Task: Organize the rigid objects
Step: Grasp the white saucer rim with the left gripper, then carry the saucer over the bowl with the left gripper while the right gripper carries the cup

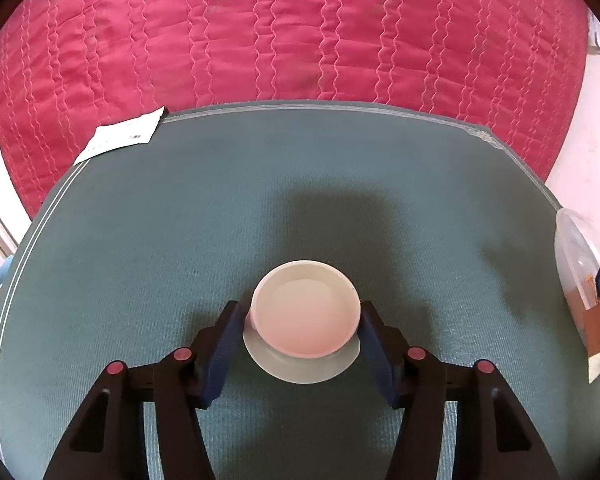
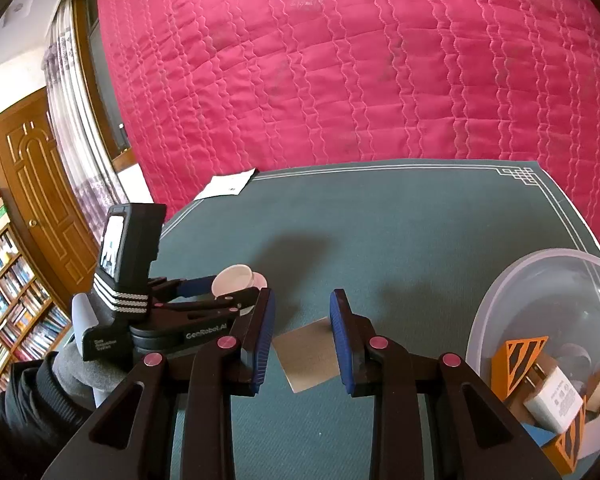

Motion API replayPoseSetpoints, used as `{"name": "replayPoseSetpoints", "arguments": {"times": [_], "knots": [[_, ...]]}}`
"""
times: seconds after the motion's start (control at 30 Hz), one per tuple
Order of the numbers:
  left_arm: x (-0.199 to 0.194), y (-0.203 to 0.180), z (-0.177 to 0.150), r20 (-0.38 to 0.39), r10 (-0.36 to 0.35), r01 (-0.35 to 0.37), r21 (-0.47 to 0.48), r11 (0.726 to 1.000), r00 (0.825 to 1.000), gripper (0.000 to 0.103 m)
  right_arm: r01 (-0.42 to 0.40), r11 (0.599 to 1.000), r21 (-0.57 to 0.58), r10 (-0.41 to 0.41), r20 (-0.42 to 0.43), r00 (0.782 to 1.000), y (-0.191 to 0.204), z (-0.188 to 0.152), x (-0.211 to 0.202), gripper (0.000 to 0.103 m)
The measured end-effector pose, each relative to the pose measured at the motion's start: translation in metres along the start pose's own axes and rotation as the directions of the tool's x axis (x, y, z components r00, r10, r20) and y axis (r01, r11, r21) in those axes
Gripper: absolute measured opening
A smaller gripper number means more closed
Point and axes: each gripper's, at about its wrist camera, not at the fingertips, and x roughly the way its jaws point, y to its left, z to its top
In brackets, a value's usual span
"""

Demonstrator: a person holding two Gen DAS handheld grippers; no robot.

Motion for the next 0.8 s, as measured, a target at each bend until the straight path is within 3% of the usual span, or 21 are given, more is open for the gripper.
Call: {"name": "replayPoseSetpoints", "arguments": {"times": [0.43, 0.8], "knots": [[-0.01, -0.005, -0.004, 0.023, 0.014, -0.014, -0.006, 1.0, 1.0, 0.055, 0.042, 0.998, 0.052, -0.044, 0.047, 0.998, -0.021, 0.002, -0.028, 0.029], [-0.026, -0.029, -0.01, 0.042, -0.012, 0.011, 0.029, 1.0, 0.999, 0.055, 0.162, 0.975, 0.155, -0.175, 0.08, 0.981, -0.078, -0.004, -0.07, 0.029]]}}
